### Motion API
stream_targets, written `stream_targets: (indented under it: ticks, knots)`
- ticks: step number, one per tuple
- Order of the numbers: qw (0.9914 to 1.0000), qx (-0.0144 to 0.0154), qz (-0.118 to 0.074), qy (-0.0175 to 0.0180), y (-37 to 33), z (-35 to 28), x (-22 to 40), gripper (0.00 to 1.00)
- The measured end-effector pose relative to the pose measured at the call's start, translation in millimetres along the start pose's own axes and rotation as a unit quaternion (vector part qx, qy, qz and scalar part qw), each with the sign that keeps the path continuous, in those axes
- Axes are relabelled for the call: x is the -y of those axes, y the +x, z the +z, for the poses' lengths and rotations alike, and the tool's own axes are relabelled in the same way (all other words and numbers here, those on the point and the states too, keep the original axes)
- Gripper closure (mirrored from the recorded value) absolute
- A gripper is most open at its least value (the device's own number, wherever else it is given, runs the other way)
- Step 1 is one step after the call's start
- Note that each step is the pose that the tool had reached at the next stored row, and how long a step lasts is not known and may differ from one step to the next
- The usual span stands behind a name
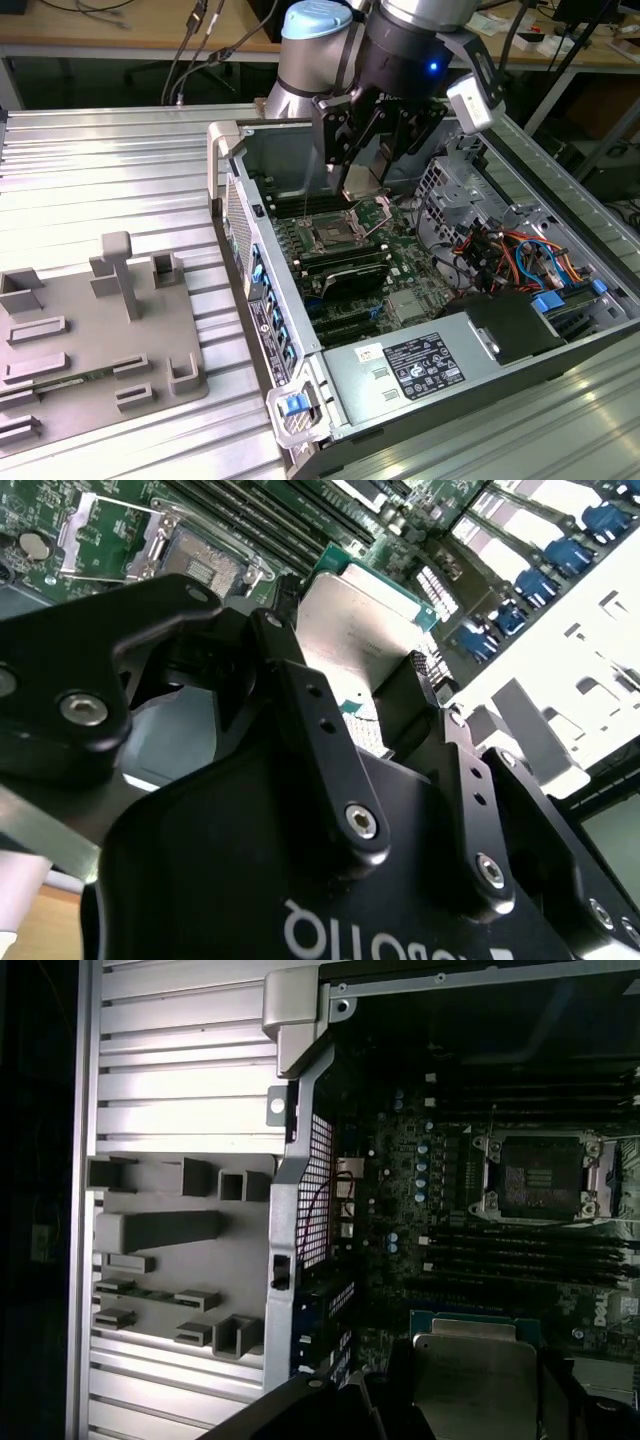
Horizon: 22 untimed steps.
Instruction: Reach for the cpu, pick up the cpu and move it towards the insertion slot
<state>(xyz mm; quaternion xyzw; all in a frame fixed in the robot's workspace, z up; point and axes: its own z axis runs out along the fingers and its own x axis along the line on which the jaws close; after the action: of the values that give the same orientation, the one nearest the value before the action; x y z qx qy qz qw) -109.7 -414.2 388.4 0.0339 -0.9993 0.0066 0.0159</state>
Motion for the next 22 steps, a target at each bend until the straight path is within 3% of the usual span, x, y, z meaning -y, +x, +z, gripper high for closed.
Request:
stream_targets:
  ticks: [4, 9, 13, 17, 22]
  knots:
    - [1.00000, 0.0000, 0.000, 0.0000, -5.7, -0.2, -5.6, 0.45]
    - [1.00000, 0.0000, 0.000, 0.0000, -23.2, -0.9, -9.3, 0.45]
    - [1.00000, 0.0000, 0.000, 0.0000, -42.9, -1.5, -13.6, 0.45]
    - [0.99999, -0.0001, 0.005, -0.0001, -44.6, -1.1, -21.1, 0.45]
    - [0.99960, -0.0003, 0.028, -0.0009, -44.8, -0.1, -23.0, 0.45]
